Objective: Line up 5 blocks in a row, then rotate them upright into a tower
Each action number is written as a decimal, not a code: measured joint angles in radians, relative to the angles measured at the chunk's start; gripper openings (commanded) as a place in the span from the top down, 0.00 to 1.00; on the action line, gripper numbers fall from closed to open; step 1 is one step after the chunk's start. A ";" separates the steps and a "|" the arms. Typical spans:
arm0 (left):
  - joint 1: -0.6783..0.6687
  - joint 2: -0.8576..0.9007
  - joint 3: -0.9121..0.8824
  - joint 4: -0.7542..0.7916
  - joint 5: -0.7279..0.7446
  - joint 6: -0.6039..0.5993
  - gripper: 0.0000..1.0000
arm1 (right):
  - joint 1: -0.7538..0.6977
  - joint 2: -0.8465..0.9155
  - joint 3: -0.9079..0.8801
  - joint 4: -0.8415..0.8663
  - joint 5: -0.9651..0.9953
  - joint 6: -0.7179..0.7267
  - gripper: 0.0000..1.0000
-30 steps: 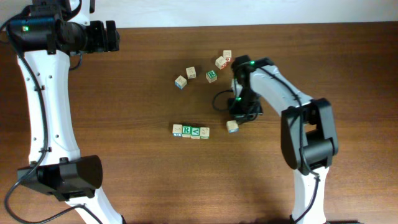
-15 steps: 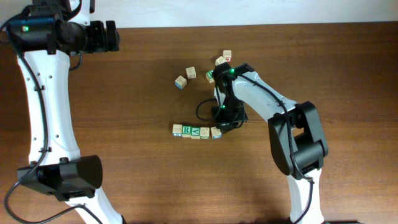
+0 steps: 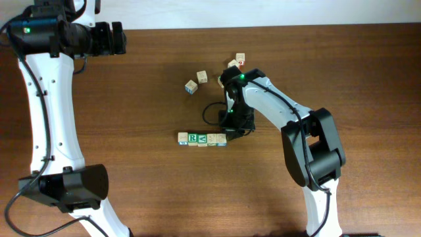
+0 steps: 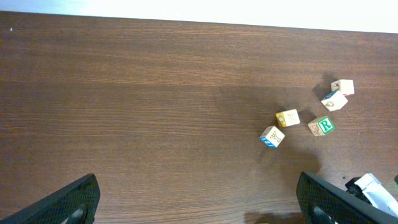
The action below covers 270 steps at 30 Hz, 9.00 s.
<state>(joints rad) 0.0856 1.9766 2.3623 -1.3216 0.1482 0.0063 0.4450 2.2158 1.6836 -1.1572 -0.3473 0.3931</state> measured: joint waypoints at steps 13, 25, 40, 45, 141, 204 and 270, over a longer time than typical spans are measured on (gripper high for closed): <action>0.000 0.000 0.000 0.000 0.000 0.000 0.01 | 0.000 0.000 0.106 -0.082 -0.010 -0.069 0.89; 0.000 0.000 0.000 0.000 0.000 0.000 0.01 | 0.068 0.000 0.196 0.152 -0.008 -0.089 0.76; -0.008 0.003 0.000 -0.085 0.040 -0.013 0.29 | 0.214 0.084 0.199 0.351 0.017 -0.057 0.93; -0.026 0.067 0.000 -0.085 0.035 -0.051 0.30 | 0.229 0.109 0.199 0.357 0.029 -0.056 0.94; -0.047 0.022 0.007 -0.163 -0.060 -0.074 0.06 | 0.250 -0.005 0.182 -0.129 0.079 -0.073 0.94; -0.051 -0.399 -0.768 0.040 -0.010 -0.125 0.28 | -0.169 -0.448 -0.180 0.105 -0.128 -0.341 0.76; -0.182 -0.084 -1.228 0.615 0.354 -0.139 1.00 | -0.299 -0.240 -0.441 0.534 -0.512 -0.314 0.96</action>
<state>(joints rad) -0.0963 1.8931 1.1339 -0.7063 0.5018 -0.1326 0.1463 1.9759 1.2423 -0.6231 -0.8589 0.0795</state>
